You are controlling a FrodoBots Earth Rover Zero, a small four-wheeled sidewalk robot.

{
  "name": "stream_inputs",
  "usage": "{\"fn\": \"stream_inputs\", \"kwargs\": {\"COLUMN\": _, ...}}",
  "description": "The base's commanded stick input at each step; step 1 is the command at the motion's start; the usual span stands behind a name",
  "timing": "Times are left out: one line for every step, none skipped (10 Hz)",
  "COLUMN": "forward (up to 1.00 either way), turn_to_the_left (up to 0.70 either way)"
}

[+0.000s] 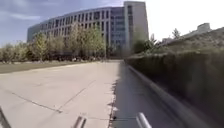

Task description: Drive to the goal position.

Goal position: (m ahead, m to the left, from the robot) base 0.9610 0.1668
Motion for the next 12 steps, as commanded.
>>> {"fn": "stream_inputs", "kwargs": {"forward": 1.00, "turn_to_the_left": 0.00}}
{"fn": "stream_inputs", "kwargs": {"forward": 1.00, "turn_to_the_left": 0.00}}
{"fn": "stream_inputs", "kwargs": {"forward": 1.00, "turn_to_the_left": 0.00}}
{"fn": "stream_inputs", "kwargs": {"forward": 1.00, "turn_to_the_left": 0.00}}
{"fn": "stream_inputs", "kwargs": {"forward": 1.00, "turn_to_the_left": -0.22}}
{"fn": "stream_inputs", "kwargs": {"forward": 1.00, "turn_to_the_left": -0.27}}
{"fn": "stream_inputs", "kwargs": {"forward": 1.00, "turn_to_the_left": -0.04}}
{"fn": "stream_inputs", "kwargs": {"forward": 1.00, "turn_to_the_left": 0.00}}
{"fn": "stream_inputs", "kwargs": {"forward": 1.00, "turn_to_the_left": 0.00}}
{"fn": "stream_inputs", "kwargs": {"forward": 1.00, "turn_to_the_left": 0.00}}
{"fn": "stream_inputs", "kwargs": {"forward": 1.00, "turn_to_the_left": 0.00}}
{"fn": "stream_inputs", "kwargs": {"forward": 1.00, "turn_to_the_left": 0.00}}
